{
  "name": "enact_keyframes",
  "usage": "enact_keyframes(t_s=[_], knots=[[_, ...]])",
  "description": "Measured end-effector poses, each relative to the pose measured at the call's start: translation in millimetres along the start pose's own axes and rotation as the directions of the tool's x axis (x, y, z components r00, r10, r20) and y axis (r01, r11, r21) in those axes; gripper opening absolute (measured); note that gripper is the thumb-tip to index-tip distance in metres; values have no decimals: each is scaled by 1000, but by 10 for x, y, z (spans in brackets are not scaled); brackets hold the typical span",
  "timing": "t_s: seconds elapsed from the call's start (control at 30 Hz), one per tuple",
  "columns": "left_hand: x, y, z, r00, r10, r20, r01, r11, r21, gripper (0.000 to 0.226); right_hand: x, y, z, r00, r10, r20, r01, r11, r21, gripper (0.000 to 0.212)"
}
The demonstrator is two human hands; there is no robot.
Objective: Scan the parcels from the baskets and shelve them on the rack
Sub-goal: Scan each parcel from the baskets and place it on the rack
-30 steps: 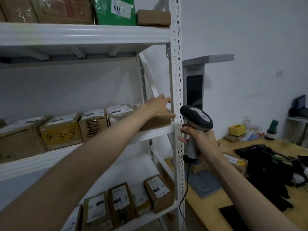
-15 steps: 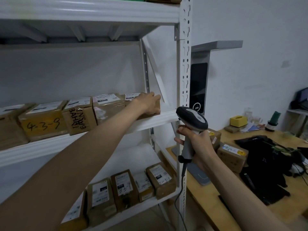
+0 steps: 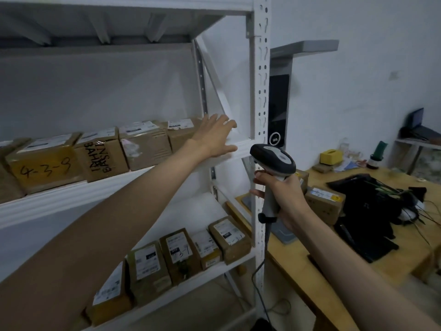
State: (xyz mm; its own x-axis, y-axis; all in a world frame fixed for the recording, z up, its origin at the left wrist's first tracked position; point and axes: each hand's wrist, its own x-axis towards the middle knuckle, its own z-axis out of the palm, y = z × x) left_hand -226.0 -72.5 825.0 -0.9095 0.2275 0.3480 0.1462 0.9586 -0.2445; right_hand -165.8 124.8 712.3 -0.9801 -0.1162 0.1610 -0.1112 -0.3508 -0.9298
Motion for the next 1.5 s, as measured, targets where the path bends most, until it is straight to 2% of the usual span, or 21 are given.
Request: enact_keyframes(t_s=[0.1, 0.27, 0.33, 0.4, 0.5, 0.6, 0.77, 0.93, 1.13, 1.33, 1.5], knots=[[-47, 448, 93, 986, 139, -95, -147, 986, -84, 42, -165, 1, -191, 997, 16, -78, -20, 998, -55, 32], [-224, 1536, 475, 925, 360, -125, -379, 897, -228, 11, -705, 127, -860, 953, 70, -295, -109, 987, -117, 7], [-377, 2086, 717, 882, 457, -111, -468, 829, -306, 5, -1043, 251, -1264, 908, 96, -409, -159, 979, -124, 5], [-551, 2488, 927, 856, 509, -87, -502, 781, -372, 8, -1357, 379, -1561, 869, 139, -475, -197, 977, -76, 4], [-905, 3263, 1328, 780, 626, -5, -554, 687, -470, 16, -1968, 644, -2094, 772, 202, -603, -240, 971, 17, 4], [-1362, 4043, 1723, 679, 730, 78, -579, 598, -554, 12, -2619, 964, -2573, 650, 266, -712, -245, 960, 135, 10], [-2194, 5162, 2417, 466, 849, 248, -575, 504, -645, 13, -3704, 1608, -3222, 384, 376, -843, -227, 924, 309, 8], [-3131, 5947, 3207, 253, 892, 375, -547, 451, -705, 11, -4655, 2430, -3685, 148, 484, -862, -186, 870, 457, 8], [-4234, 6566, 4333, 37, 858, 512, -475, 466, -746, 13, -5530, 3538, -4107, -34, 602, -798, -159, 785, 599, 8], [-5124, 7047, 5570, -68, 785, 616, -485, 514, -708, 10, -6081, 4625, -4519, -91, 698, -710, -146, 696, 703, 3], [-5653, 7397, 6598, -45, 747, 663, -534, 543, -648, 21, -6369, 5493, -4852, -78, 775, -627, -149, 613, 776, 4]])
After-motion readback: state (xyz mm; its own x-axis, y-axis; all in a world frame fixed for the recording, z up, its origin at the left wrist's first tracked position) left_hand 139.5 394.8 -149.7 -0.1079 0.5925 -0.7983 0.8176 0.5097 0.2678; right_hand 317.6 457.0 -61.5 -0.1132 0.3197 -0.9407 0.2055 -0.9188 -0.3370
